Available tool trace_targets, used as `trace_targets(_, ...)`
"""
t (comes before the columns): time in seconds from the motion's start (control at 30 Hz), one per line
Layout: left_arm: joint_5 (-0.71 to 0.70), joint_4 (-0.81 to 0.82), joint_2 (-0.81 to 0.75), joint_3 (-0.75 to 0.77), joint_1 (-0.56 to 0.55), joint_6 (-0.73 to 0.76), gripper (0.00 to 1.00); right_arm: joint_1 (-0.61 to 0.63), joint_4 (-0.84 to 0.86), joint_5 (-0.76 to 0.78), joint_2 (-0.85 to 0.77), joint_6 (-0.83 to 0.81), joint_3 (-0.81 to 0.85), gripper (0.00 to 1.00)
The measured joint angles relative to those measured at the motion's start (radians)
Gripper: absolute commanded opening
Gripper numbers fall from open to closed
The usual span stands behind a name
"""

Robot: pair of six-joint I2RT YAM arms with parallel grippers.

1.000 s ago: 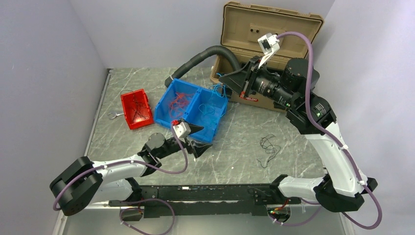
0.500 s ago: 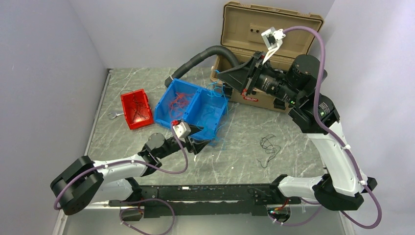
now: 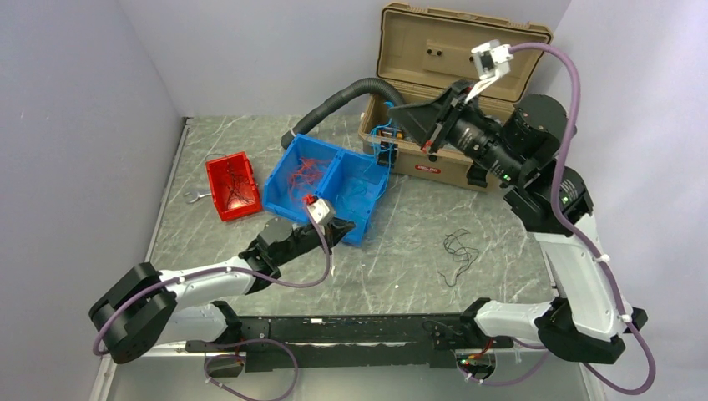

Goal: Untangle the cables

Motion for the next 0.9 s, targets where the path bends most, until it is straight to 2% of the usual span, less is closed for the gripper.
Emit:
trace_targets(0.13, -0.168, -0.121, -0.03, 0.01, 0.023, -0.034, 0.0, 0.001, -0.053, 0.259, -0.038, -0.077, 0.012, 0.0)
trace_targets(0.33, -0.359, -0.289, -0.051, 0.013, 0.151, -0.151, 0.0, 0.001, -0.092, 0.737, -0.111, -0.196, -0.005, 0.0)
trace_targets(0.47, -0.447, -0.331, -0.109, -0.006, 0.163, -0.19, 0.0, 0.001, -0.086, 0.933, -0.15, -0.249, -0.078, 0.0)
trace_targets(0.53, -0.486, -0.334, -0.159, -0.027, 0.163, -0.2, 0.0, 0.0, -0.082, 0.982, -0.156, -0.269, -0.104, 0.0)
trace_targets(0.7, -0.556, -0.336, -0.247, -0.063, 0.164, -0.205, 0.0, 0.0, -0.08, 0.995, -0.116, -0.298, -0.099, 0.0)
trace_targets(0.9, -0.528, -0.343, -0.356, -0.066, 0.164, -0.197, 0.0, 0.0, -0.089, 0.846, -0.014, -0.312, -0.024, 0.0)
